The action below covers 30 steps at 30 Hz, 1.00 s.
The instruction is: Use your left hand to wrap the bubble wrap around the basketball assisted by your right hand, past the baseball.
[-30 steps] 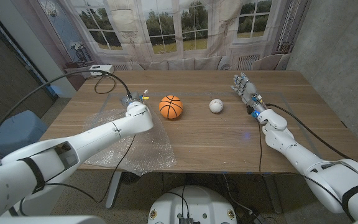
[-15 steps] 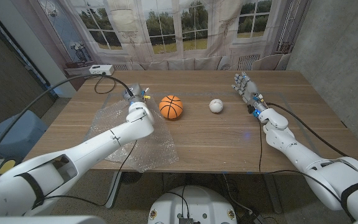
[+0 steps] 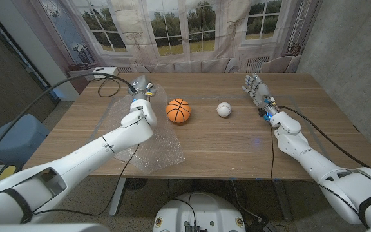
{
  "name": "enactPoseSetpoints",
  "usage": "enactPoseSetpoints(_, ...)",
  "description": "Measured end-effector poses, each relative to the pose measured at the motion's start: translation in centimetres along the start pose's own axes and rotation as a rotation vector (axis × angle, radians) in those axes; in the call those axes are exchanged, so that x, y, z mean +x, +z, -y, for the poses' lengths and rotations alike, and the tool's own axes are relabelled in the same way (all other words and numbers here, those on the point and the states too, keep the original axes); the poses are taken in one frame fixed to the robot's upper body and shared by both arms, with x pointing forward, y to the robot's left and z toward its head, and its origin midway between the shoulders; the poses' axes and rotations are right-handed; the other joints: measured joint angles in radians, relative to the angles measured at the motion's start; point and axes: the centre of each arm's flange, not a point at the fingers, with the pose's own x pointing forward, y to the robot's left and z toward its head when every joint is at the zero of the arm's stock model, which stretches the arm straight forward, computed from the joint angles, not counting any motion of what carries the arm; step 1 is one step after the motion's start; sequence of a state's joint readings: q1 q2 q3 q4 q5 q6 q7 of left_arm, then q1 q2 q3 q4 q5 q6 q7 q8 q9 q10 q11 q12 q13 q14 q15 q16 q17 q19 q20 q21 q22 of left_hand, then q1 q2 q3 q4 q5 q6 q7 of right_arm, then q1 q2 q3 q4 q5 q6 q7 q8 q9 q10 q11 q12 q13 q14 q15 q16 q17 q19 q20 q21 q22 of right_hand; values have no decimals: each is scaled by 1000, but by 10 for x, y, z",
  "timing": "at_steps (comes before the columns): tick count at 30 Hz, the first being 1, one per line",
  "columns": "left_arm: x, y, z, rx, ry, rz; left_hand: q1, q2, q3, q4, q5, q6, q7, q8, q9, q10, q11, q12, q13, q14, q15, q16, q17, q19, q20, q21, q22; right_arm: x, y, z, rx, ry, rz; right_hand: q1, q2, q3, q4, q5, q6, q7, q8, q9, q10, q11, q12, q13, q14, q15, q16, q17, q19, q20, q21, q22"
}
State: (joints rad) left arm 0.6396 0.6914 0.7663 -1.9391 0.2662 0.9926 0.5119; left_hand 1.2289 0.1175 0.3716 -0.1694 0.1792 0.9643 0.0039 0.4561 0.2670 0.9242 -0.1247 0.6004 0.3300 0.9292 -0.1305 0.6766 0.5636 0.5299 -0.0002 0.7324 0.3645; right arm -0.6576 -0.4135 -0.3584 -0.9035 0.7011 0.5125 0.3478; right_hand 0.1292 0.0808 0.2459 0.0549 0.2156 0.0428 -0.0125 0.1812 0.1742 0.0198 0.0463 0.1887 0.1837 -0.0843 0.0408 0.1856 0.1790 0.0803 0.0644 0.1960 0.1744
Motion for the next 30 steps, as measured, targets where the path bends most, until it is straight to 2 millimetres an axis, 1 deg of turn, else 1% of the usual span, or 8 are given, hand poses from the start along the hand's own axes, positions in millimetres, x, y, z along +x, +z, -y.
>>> enactPoseSetpoints(6, -7, 4, -19, -49, -11, 42, 1, -1, 0, 0, -3, 0, 0, 7, 1, 0, 0, 2, 0, 0, 0, -4, 4, 0, 0, 11, 5, -3, 4, -1, -2, -5, 6, 0, 0, 0, 0, 0, 0, 0, 0, 0, 0, 0, 0, 0, 0, 0, 0, 0, 0, 0, 0, 0)
enactPoseSetpoints(7, -8, 4, -21, -54, -10, 46, 1, -1, 0, 0, -3, 0, 0, 7, 1, 0, 0, 2, 0, 0, 0, -4, 4, -4, 4, 12, 5, -3, 4, -1, -3, -5, 7, 0, 0, 0, 0, 0, 0, 0, 0, 0, 0, 0, 0, 0, 0, 0, 0, 0, 0, 0, 0, 0)
enactPoseSetpoints(9, -14, 6, -34, -74, 1, 66, 4, -4, 2, 2, -3, 0, 0, 7, 1, 0, 0, 3, 0, 0, 0, -4, 5, -9, 2, 16, 5, -5, 6, -3, -5, -5, 9, 0, 0, 0, 0, 0, 0, 0, 0, 0, 0, 0, 0, 0, 0, 0, 0, 0, 0, 0, 0, 0)
enactPoseSetpoints(14, -23, 6, -53, -102, 26, 93, 4, -4, 2, 2, 3, 0, 0, 7, 4, 0, 0, 6, 0, 0, 0, -8, 10, -9, 2, 23, 9, -6, 9, -5, -9, -8, 12, 0, 0, 0, 0, 0, 0, 0, 0, 0, 0, 0, 0, 0, 0, 0, 0, 0, 0, 0, 0, 0)
enactPoseSetpoints(18, -33, 6, -73, -129, 59, 122, 4, -4, 2, 2, 3, 0, 0, 7, 8, 0, 0, 7, 0, 4, 0, -8, 13, -12, -2, 30, 9, -7, 13, -9, -16, -7, 18, 0, 0, 0, 0, 0, 0, 0, 0, 0, 0, 0, 0, 0, 0, 0, 0, 0, 0, 0, 0, 0)
enactPoseSetpoints(21, -39, 6, -84, -146, 81, 139, 9, -9, 2, 2, 3, 0, 0, 7, 12, 0, 0, 7, 0, 9, -2, -8, 14, -16, 2, 37, 9, -7, 15, -11, -21, -5, 22, 0, 0, 0, 0, 0, 0, 0, 0, 0, 0, 0, 0, 0, 0, 0, 0, 0, 0, 0, 0, 0)
enactPoseSetpoints(24, -47, 4, -100, -177, 114, 163, 9, -9, 2, 2, 3, 0, 0, 14, 12, 0, 0, 7, 0, 9, -2, -8, 18, -16, 2, 41, 14, -7, 17, -14, -26, -6, 25, 0, 0, 0, 0, 0, 0, 0, 0, 0, 0, 0, 0, 0, 0, 0, 0, 0, 0, 0, 0, 0)
enactPoseSetpoints(30, -56, 4, -115, -244, 180, 214, 9, -9, 2, 2, 3, 0, 0, 14, 11, 0, 0, 17, 0, 9, -2, -21, 19, -20, 5, 52, 14, -8, 21, -20, -34, -5, 36, 0, 0, -4, -4, 0, 0, 0, 0, 0, 0, 0, 0, 0, 0, 0, 0, 0, 0, 0, 0, 0)
